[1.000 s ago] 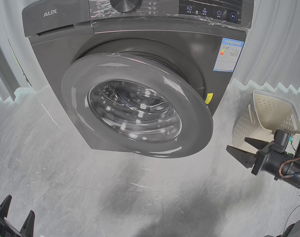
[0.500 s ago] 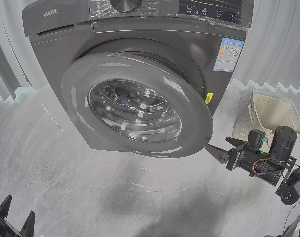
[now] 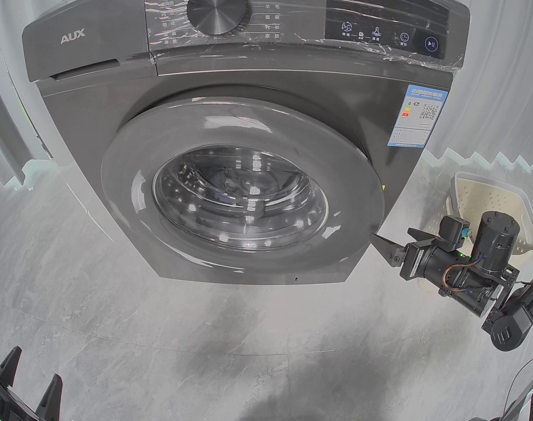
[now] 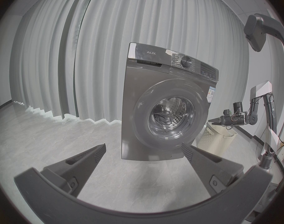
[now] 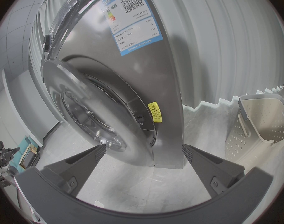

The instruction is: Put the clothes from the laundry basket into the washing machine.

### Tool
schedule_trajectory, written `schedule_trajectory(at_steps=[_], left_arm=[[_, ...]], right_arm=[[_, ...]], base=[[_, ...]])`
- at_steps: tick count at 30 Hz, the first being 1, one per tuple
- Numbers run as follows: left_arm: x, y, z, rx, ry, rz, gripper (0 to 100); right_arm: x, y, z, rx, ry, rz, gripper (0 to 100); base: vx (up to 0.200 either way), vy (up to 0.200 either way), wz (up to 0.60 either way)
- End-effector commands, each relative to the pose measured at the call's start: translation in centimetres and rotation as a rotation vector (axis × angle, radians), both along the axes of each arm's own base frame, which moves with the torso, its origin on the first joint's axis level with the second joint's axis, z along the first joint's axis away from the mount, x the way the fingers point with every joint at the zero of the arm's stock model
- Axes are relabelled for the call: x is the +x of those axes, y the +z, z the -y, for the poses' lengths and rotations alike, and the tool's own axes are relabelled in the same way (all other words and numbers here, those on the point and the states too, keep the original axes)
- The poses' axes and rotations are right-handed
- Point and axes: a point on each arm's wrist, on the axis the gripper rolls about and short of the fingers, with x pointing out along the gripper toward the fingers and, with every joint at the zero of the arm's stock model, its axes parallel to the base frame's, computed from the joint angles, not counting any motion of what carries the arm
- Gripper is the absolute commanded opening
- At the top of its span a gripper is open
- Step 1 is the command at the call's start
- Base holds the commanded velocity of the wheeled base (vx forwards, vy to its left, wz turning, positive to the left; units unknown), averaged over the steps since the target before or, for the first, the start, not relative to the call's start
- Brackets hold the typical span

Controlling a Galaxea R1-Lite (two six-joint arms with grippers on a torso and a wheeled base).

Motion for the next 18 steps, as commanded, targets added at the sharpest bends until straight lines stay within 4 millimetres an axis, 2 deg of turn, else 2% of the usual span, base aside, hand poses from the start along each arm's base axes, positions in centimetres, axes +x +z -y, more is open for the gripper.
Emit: schedule_trajectory(at_steps=[1,4,8,10,11,13,18], left_arm=[[0.0,-0.5,0.0,0.004,0.001,-0.001,100],[0.0,-0.5,0.0,0.004,-0.001,-0.001,100],[0.0,-0.5,0.0,0.001,0.001,-0.001,100],[0.0,-0.5,0.0,0.001,0.001,-0.001,100],[0.0,-0.5,0.0,0.001,0.001,-0.001,100],[0.0,-0.5,0.0,0.001,0.001,-0.001,100],[0.0,-0.5,0.0,0.001,0.001,-0.001,100]], right_arm=[[-0.6,-0.7,0.2,-0.020,0.006,-0.028,100],[-1.4,-1.1,-0.3,-0.041,0.048,-0.042,100],[-3.1,-1.6,-2.4,-0.049,0.158,-0.054,100],[-3.4,-1.5,-2.7,-0.045,0.173,-0.045,100],[-3.8,-1.1,-3.7,-0.022,0.213,-0.010,100],[-3.8,-0.8,-4.3,0.000,0.234,0.026,100],[-2.8,-1.3,-5.1,0.036,0.227,0.100,100]], base=[[0.000,0.000,0.00],[0.000,0.000,0.00],[0.000,0.000,0.00],[0.200,0.000,0.00],[0.200,0.000,0.00],[0.200,0.000,0.00],[0.200,0.000,0.00]])
